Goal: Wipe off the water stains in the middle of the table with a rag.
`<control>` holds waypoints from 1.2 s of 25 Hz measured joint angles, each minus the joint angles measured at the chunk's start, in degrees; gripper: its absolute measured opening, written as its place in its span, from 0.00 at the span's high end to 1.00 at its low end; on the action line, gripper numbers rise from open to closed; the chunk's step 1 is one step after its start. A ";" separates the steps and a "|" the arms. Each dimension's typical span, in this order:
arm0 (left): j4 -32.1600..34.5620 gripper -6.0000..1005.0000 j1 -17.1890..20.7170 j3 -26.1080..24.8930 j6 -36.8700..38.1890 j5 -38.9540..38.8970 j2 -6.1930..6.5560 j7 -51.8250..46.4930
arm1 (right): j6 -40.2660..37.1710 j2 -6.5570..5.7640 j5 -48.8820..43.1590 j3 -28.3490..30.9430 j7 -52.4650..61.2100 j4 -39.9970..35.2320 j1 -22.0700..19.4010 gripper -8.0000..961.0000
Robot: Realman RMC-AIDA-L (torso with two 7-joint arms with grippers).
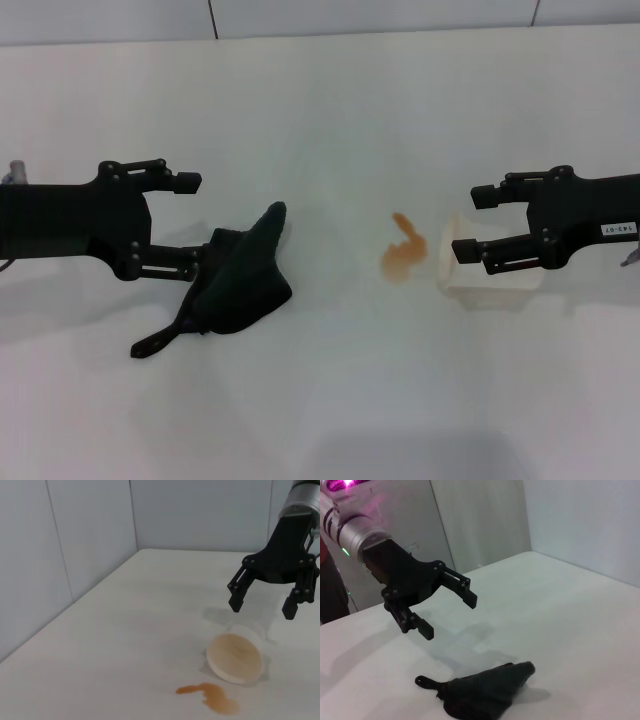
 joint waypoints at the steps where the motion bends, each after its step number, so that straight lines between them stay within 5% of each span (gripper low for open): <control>1: 0.00 0.14 0.00 0.00 0.01 0.00 -0.03 0.00 | -0.01 0.00 0.02 0.01 0.07 0.02 -0.02 0.14; 23: 0.00 0.14 0.00 0.09 0.09 0.00 0.15 0.00 | -0.94 -0.22 -0.44 0.46 1.48 -1.81 0.16 0.13; 30: 0.00 0.14 0.00 0.16 0.09 -0.01 0.07 -0.03 | -1.57 -0.05 -7.25 -0.25 3.48 -5.14 0.65 0.13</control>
